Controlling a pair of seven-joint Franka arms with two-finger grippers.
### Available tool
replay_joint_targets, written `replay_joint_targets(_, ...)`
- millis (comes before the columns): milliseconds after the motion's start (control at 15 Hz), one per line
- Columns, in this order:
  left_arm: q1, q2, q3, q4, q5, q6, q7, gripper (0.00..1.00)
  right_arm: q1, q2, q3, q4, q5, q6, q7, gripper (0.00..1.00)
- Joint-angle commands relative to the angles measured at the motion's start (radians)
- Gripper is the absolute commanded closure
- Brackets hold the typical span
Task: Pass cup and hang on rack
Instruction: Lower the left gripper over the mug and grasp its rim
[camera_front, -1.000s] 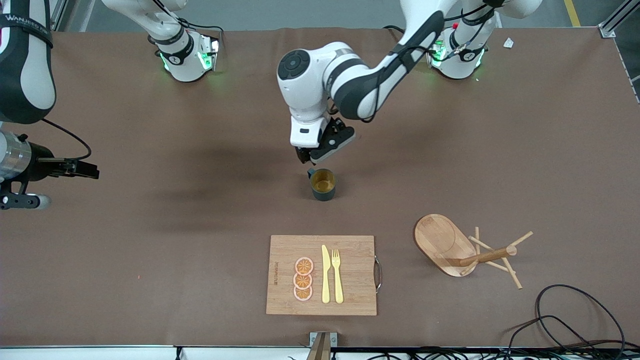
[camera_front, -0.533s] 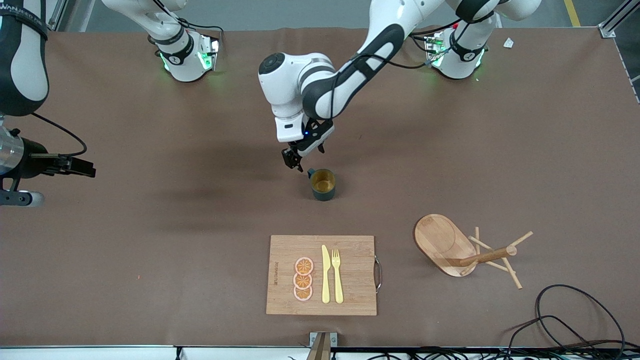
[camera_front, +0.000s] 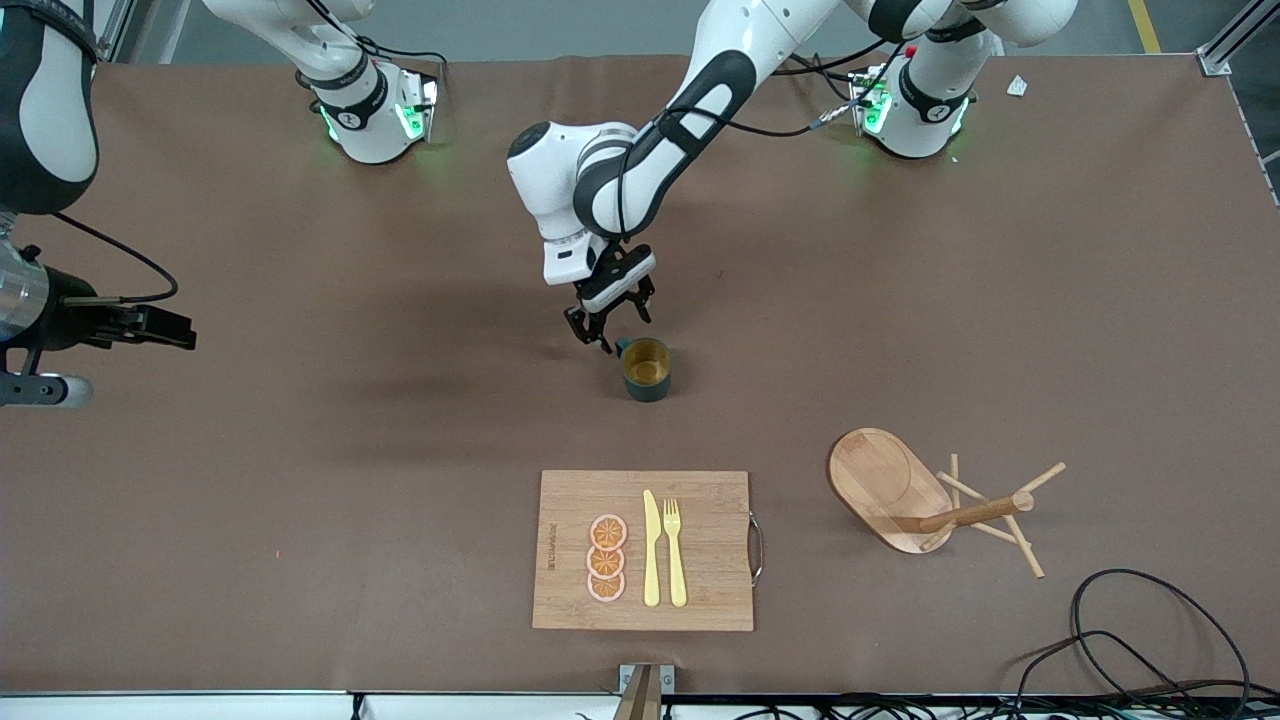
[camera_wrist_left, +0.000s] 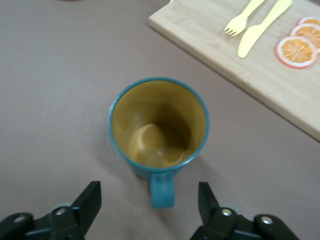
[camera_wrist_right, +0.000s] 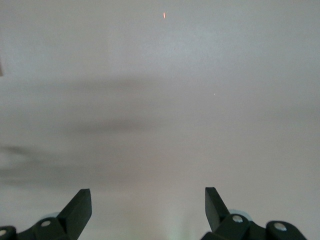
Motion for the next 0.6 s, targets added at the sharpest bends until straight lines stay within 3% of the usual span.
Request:
replay_joint_targets(0,-0.006,0.038,0.011,0.034,0.068,0.010,-0.021,0.20,0.001,-0.025,0.001,-0.021,0.010,-0.041,0.011,0.00)
replay_joint_targets(200,-0.020,0.047,0.011,0.032,0.076,0.010,-0.026,0.30,-0.012,-0.106,-0.006,-0.116,0.053,-0.021,0.010,0.00)
replay_joint_targets(533,-0.029,0.055,0.011,0.032,0.077,-0.005,-0.027,0.40,-0.001,-0.215,-0.009,-0.187,0.030,-0.004,0.001,0.00)
